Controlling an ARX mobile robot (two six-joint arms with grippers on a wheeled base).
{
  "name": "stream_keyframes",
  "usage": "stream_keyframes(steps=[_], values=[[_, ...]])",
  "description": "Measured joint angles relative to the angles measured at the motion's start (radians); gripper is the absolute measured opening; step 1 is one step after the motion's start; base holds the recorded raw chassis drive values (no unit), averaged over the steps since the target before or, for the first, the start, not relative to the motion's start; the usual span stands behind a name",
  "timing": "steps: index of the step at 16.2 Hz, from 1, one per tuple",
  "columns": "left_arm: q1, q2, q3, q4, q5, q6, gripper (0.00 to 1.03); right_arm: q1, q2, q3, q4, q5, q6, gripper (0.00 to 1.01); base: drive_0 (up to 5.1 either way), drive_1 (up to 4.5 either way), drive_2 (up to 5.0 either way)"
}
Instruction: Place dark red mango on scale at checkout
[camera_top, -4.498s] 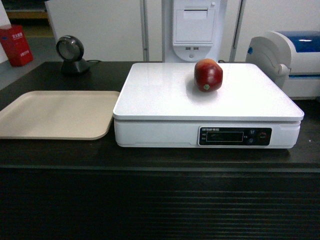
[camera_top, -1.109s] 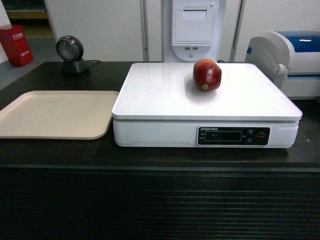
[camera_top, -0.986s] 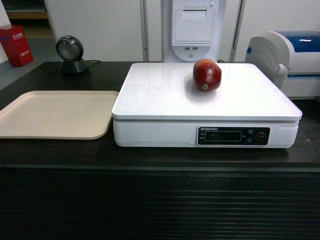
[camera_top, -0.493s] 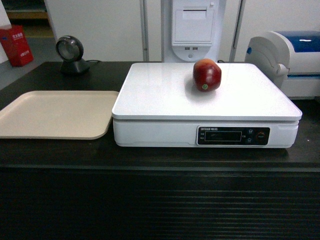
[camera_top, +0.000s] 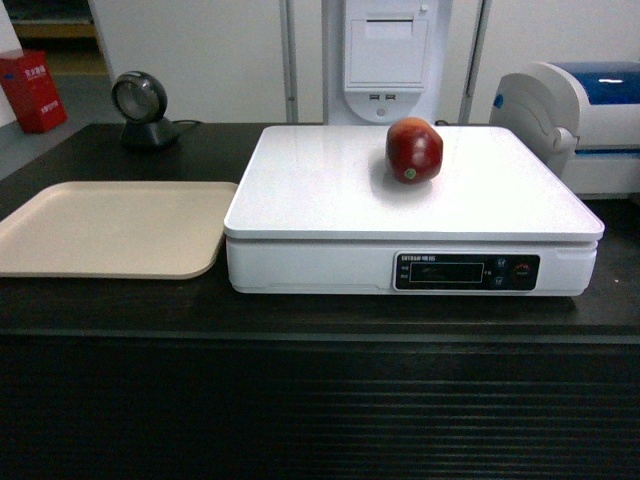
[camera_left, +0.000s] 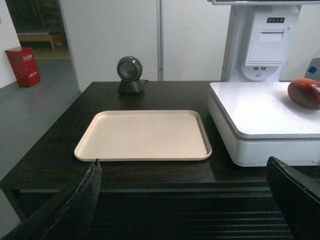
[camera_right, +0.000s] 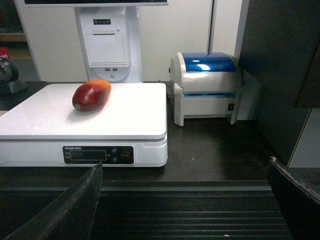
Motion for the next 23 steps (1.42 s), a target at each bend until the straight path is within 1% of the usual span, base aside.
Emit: stream_keyframes(steps=[23], values=[[0.0, 0.0, 0.0, 0.0, 0.0, 0.003, 0.98, 0.0, 0.0, 0.0, -0.001, 0.0, 0.0, 0.98, 0.0, 0.0, 0.0]])
